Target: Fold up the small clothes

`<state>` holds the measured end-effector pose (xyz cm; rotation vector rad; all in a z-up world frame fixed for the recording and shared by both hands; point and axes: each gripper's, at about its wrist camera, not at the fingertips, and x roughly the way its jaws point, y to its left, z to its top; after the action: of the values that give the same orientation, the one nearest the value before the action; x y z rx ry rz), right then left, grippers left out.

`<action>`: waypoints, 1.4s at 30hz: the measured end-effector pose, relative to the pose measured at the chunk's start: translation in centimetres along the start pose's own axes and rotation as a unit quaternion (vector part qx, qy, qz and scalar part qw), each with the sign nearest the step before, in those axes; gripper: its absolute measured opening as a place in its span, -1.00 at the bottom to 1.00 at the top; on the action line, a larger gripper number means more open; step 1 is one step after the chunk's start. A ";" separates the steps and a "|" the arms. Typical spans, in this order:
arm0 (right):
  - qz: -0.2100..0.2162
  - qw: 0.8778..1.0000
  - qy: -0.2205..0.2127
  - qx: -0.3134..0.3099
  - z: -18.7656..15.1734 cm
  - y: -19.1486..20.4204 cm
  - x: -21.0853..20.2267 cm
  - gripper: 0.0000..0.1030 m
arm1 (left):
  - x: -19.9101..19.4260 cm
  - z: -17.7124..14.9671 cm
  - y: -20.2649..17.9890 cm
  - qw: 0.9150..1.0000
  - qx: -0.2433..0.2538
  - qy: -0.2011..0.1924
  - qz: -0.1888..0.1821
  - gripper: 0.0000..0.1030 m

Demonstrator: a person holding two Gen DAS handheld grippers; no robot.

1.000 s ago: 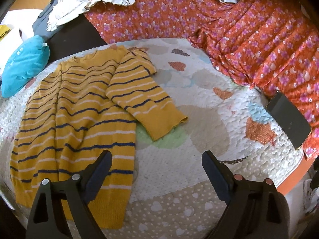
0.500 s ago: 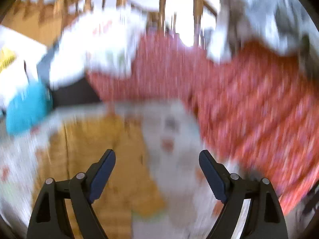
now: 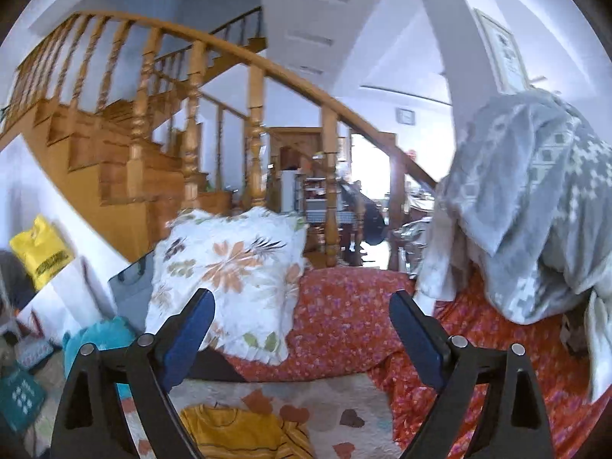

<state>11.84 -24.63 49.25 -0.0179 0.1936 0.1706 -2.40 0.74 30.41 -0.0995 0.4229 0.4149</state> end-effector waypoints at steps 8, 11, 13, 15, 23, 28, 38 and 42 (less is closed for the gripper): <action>0.042 0.990 0.108 -0.076 -16.1 3.7 1.6 0.86 | 0.8 -3.9 1.0 0.999 -0.013 0.050 0.012 0.99; 0.052 0.986 0.131 -0.086 -21.7 4.7 1.4 0.85 | 0.4 -4.7 1.4 0.998 -0.010 0.049 0.024 0.99; 0.052 0.985 0.144 -0.082 -24.7 4.9 1.1 0.86 | 0.2 -5.0 1.5 0.999 -0.012 0.047 0.022 0.99; 0.046 0.983 0.165 -0.074 -27.7 4.9 0.4 0.85 | 0.1 -5.3 1.7 0.999 -0.018 0.040 0.017 0.99; 0.013 0.966 0.256 -0.042 -36.5 3.6 -0.3 0.85 | 2.4 -6.8 1.0 0.996 -0.005 0.086 0.016 0.99; 0.006 0.957 0.286 -0.040 -39.2 3.3 -0.2 0.85 | 3.2 -8.8 0.0 0.995 0.005 0.103 0.009 0.99; 0.000 0.949 0.315 0.002 -41.9 1.9 0.3 0.85 | 2.9 -9.9 -1.4 0.993 0.029 0.115 -0.017 0.99; 0.010 0.945 0.325 -0.011 -42.9 2.9 0.6 0.85 | 3.7 -11.1 -1.8 0.989 0.033 0.139 -0.023 0.99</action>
<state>3.82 -23.14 7.03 -0.0961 0.8533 0.1829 -2.74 -1.48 18.80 -0.1026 0.7084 0.3426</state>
